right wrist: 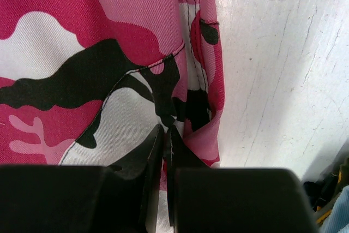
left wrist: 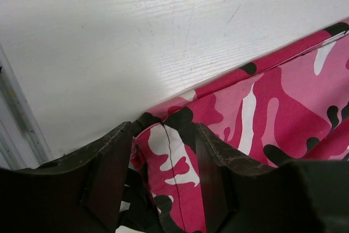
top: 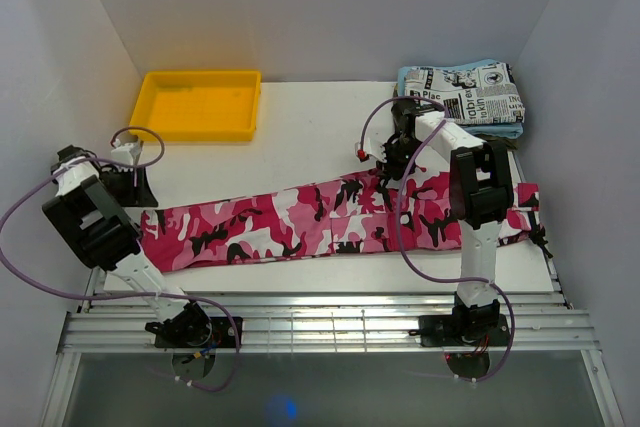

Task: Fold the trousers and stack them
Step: Fold the trousers

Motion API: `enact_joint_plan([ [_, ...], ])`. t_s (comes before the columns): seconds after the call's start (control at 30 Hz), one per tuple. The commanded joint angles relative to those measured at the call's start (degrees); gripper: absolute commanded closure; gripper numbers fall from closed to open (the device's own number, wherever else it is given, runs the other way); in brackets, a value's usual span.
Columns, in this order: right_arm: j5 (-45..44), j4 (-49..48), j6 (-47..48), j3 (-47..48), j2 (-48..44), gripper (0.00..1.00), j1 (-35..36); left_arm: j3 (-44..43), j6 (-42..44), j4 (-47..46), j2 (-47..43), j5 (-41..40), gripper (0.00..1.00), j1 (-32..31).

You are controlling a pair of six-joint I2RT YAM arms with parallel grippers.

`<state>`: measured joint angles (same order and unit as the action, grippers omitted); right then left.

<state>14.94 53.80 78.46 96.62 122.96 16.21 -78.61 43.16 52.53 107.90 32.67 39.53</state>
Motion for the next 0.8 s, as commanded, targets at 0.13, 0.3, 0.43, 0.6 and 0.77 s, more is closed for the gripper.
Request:
enact_joint_plan([
  [0.13, -1.49, 0.43, 0.21, 0.06, 0.35, 0.92, -0.3, 0.38, -0.88, -0.59, 0.91, 0.04, 0.48, -0.59],
  [0.3, -1.32, 0.43, 0.12, 0.06, 0.44, 0.92, -0.3, 2.14, 0.17, -0.77, 0.12, -1.81, 0.59, -0.59],
  [0.43, -1.49, 0.43, 0.12, -0.03, 0.44, 0.92, -0.3, 4.07, 0.87, -0.77, -1.11, -2.69, 0.77, -0.59],
  [0.6, -1.41, 0.34, 0.21, -0.29, 0.27, 0.92, -0.3, 4.43, 0.44, -1.47, -2.16, -3.83, 0.79, -0.59],
  [0.77, -1.32, 0.43, 0.03, -0.47, 0.27, 0.92, -0.3, 4.08, -0.44, -3.22, -1.99, -4.54, 0.52, -0.59],
])
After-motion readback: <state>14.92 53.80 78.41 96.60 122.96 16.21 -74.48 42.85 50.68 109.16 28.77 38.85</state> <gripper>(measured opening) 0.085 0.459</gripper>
